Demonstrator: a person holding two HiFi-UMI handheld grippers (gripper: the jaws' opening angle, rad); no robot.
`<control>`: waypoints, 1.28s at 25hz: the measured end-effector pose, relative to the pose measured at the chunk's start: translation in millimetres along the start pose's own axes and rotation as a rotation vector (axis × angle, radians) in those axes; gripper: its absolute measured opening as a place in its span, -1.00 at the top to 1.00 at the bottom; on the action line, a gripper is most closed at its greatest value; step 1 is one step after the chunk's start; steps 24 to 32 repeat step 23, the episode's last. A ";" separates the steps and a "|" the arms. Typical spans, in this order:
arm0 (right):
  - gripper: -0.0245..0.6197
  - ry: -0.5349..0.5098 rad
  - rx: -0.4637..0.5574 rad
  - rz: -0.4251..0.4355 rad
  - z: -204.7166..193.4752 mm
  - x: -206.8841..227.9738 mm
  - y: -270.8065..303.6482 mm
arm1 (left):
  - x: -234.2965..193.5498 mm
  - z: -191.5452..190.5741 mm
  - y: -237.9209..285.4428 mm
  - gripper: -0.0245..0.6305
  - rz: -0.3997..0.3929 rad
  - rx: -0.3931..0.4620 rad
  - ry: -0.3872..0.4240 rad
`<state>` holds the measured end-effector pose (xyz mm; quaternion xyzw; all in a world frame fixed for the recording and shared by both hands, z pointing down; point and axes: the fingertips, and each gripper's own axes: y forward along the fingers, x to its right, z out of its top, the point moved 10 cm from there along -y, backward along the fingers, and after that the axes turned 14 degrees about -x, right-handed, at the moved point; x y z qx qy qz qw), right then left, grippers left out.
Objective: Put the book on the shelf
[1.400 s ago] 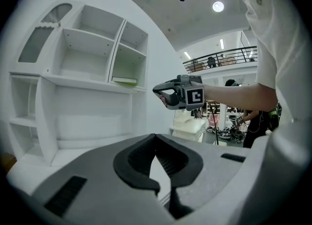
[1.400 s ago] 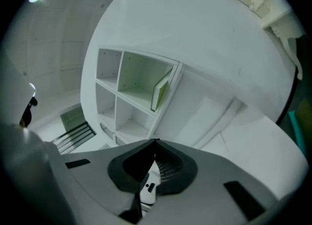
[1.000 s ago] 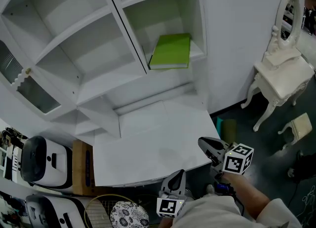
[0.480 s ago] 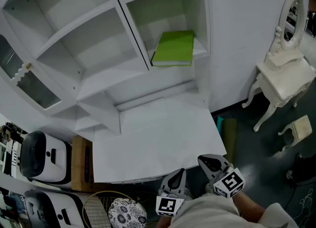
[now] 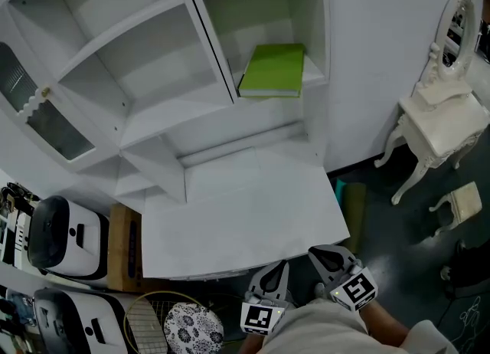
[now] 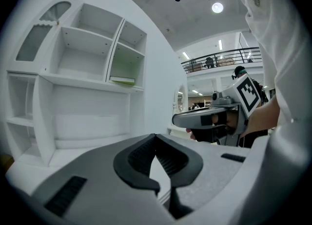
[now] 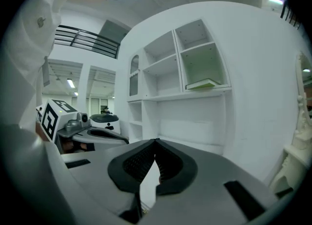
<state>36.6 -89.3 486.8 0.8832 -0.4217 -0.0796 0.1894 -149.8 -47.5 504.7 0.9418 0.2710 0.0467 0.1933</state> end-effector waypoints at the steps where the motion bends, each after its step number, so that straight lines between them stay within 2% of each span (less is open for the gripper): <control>1: 0.87 -0.006 -0.002 0.003 0.7 -1.0 -0.7 | 0.8 0.7 -1.0 0.92 -0.003 -0.009 0.001; 10: 0.87 -0.043 -0.002 0.021 1.2 -10.3 -3.2 | 5.8 2.1 -6.6 0.92 -0.016 -0.021 0.015; 13: 0.87 -0.025 0.001 0.017 -4.5 -12.9 -3.1 | 5.5 -1.3 -7.6 0.92 -0.010 0.009 0.019; 32: 0.87 -0.010 0.003 -0.002 -2.9 -20.4 -1.6 | 4.7 -1.8 -14.6 0.92 -0.024 0.003 0.011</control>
